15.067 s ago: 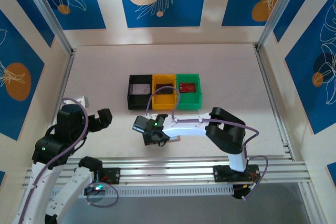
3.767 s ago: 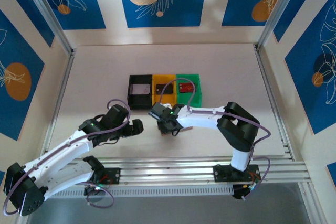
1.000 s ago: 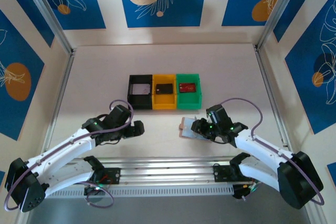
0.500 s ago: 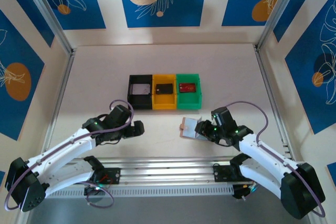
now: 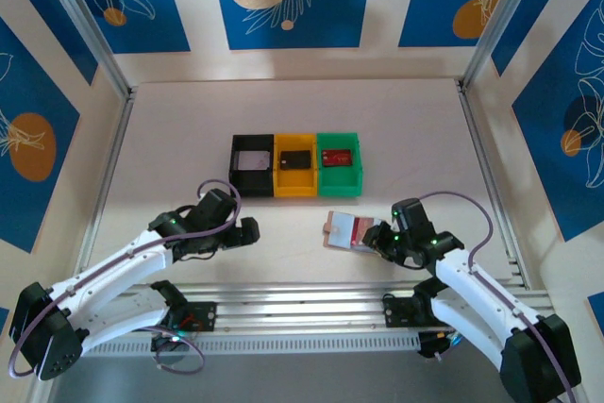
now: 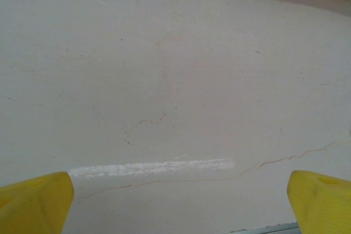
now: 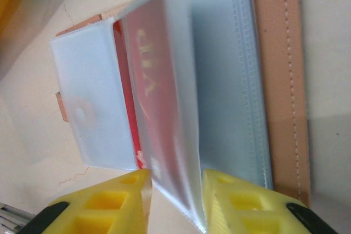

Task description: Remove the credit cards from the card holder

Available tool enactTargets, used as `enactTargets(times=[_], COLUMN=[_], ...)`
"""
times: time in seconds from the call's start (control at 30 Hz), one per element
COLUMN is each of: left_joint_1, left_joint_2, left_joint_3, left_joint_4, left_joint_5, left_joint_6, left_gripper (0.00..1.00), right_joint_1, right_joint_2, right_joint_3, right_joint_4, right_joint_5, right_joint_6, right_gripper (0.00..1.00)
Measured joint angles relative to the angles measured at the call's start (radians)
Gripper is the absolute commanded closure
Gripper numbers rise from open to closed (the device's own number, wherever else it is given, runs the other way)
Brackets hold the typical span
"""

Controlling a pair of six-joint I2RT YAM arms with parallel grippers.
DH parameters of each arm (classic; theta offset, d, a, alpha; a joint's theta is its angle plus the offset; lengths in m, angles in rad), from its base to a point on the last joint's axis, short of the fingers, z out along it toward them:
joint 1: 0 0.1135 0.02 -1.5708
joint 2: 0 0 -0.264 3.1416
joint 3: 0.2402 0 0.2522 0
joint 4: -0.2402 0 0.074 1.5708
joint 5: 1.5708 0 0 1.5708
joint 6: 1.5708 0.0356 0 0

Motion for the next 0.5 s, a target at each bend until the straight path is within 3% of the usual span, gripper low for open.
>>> enactTargets(times=[0.3,0.5], left_joint_1=[0.000,0.000], left_joint_2=[-0.001,-0.021], left_joint_3=[0.000,0.000], left_joint_4=[-0.002,-0.014], left_joint_5=[-0.007,-0.007], left_joint_6=[0.008,0.008], left_gripper=[0.00,0.00], right_joint_1=[-0.061,-0.099], right_joint_2=[0.003,0.006], right_joint_3=[-0.004,0.047], right_joint_4=[-0.014,-0.117], right_joint_5=[-0.028,0.008], right_joint_6=[-0.034,-0.041], right_gripper=[0.77,0.69])
